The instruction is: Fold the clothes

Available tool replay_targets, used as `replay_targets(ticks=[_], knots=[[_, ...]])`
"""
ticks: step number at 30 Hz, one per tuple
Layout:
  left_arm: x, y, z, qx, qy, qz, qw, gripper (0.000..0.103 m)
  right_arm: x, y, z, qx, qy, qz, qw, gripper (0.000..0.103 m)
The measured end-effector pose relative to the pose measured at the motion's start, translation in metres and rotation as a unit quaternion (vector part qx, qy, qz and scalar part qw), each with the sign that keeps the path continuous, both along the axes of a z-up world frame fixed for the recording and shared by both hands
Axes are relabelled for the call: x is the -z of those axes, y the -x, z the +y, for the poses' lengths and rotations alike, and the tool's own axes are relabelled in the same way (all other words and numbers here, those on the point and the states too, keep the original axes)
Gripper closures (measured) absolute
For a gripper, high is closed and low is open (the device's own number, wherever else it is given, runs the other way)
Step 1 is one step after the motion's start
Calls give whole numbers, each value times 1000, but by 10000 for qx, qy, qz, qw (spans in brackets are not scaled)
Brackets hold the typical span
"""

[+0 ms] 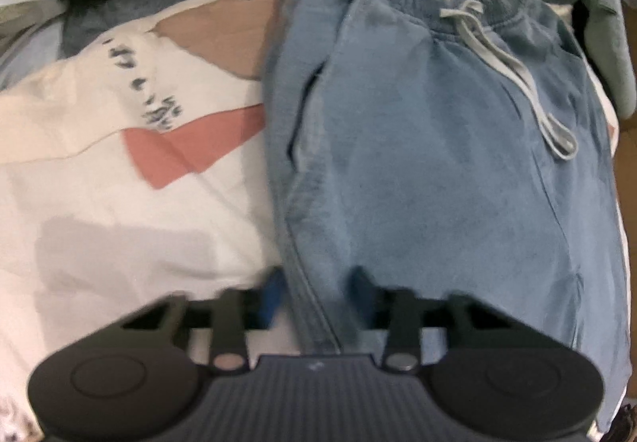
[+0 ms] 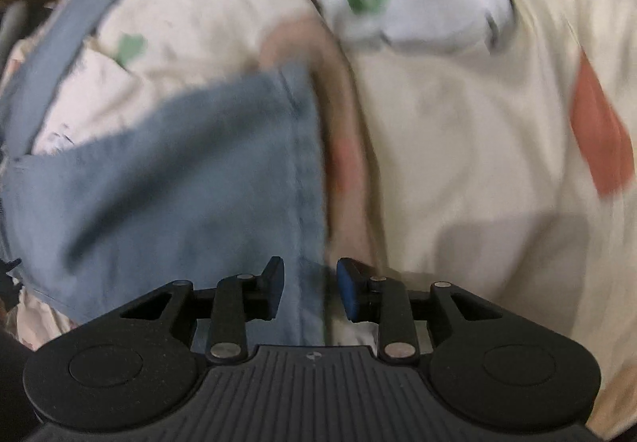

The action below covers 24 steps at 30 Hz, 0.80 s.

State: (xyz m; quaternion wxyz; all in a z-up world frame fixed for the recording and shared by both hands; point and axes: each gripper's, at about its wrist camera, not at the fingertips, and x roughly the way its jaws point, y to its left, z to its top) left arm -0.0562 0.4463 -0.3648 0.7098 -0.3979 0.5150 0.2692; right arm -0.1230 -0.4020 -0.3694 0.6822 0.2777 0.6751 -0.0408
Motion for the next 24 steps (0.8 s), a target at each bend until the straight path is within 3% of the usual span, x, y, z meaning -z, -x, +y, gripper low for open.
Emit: replay_targets(ticks=[3,10,15,22,23,24], knots=[[-10,7,-3,-190,81,-69,9998,85,1,17,5,23,-255,159,9995,67],[-6,2,-5,189,-105,74,9997,84,23,40,9,36,-869,-26,9962,68],[-14,6,-12,134,-153,58,9998,84,27,49,13,51,-737,-19,9973,67],[-13,6,-13,185,-175,82,9996,84,29,36,29,-329,-439,183,9983,67],[-13,6,-13,203,-172,98,9996,84,28,35,34,-439,-333,202,9983,69],[-12,5,-13,214,-152,145,9996,84,26,33,39,-524,-254,231,9980,78]])
